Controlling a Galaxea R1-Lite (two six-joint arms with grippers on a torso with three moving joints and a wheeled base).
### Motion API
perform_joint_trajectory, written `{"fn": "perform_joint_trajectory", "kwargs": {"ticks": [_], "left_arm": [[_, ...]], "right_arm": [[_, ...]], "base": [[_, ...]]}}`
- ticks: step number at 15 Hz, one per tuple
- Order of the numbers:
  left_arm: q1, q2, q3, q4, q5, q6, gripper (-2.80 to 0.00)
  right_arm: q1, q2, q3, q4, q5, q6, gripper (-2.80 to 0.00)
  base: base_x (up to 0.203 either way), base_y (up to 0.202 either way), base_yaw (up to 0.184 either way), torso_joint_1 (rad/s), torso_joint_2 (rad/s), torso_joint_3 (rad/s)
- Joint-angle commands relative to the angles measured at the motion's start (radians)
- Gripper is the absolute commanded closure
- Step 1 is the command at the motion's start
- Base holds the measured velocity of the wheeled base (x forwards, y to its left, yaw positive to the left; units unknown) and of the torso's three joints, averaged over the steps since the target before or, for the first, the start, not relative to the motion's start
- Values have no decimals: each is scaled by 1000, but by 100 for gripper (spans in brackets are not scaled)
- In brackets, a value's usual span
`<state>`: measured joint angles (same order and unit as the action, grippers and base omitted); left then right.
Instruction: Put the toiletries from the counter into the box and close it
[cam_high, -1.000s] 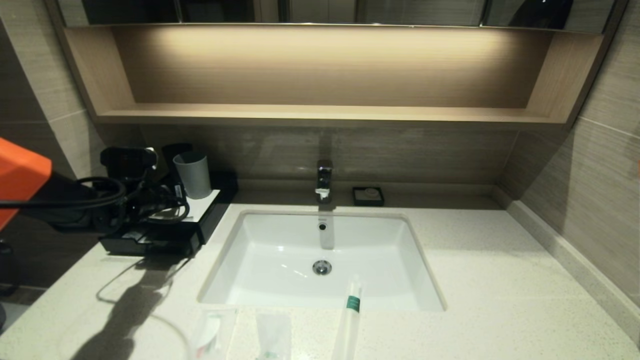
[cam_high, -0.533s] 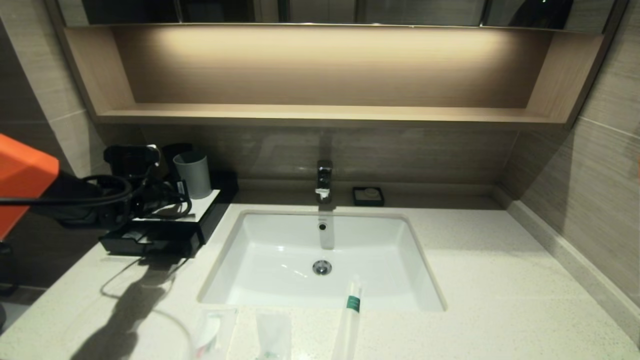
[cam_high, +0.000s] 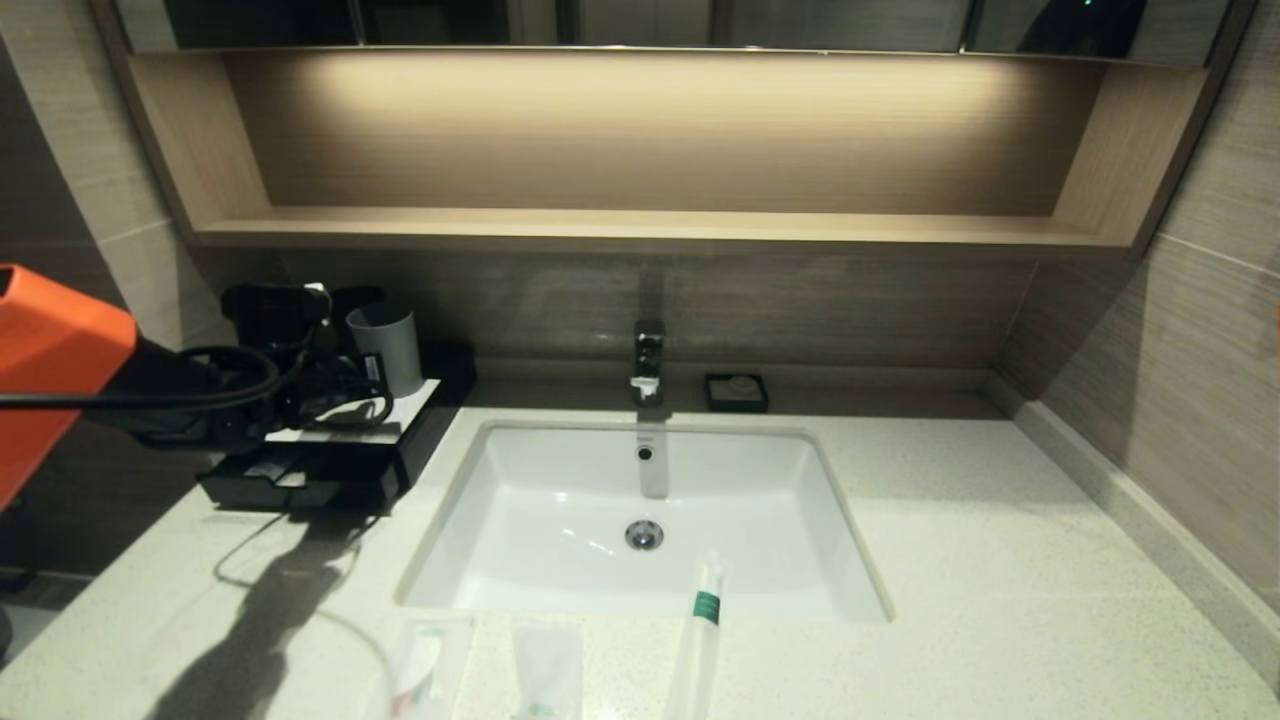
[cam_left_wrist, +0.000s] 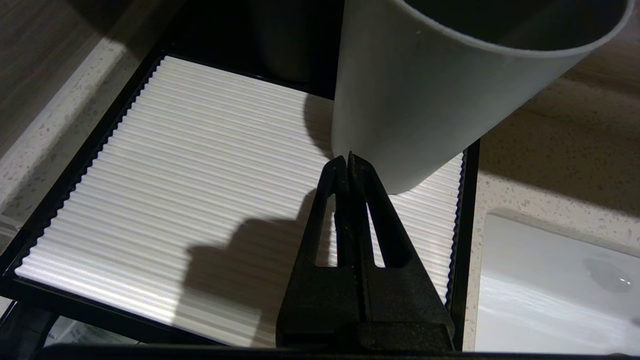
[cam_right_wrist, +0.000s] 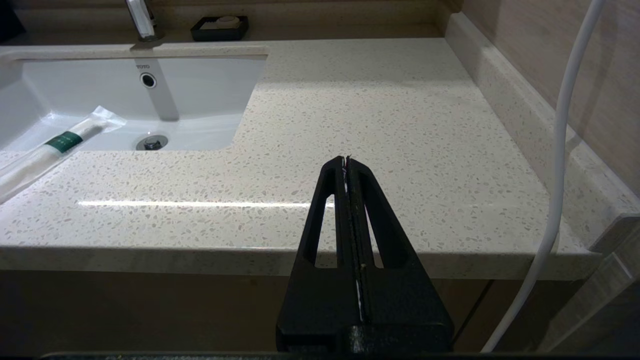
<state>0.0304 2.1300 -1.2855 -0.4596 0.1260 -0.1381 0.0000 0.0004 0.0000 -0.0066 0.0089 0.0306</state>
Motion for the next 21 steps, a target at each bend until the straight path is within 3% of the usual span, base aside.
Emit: {"fn": "perform_joint_trajectory", "kwargs": {"ticks": [1,21], "left_arm": [[-3,7,-11,-2,1,-2,0],[-20,91,-152,15,0,-2,0]], "right_arm": [[0,1,0,-1,0,0,0],[0,1,0,-1,0,0,0]], "base": [[0,0,0,0,0,0],[0,0,0,0,0,0]]}}
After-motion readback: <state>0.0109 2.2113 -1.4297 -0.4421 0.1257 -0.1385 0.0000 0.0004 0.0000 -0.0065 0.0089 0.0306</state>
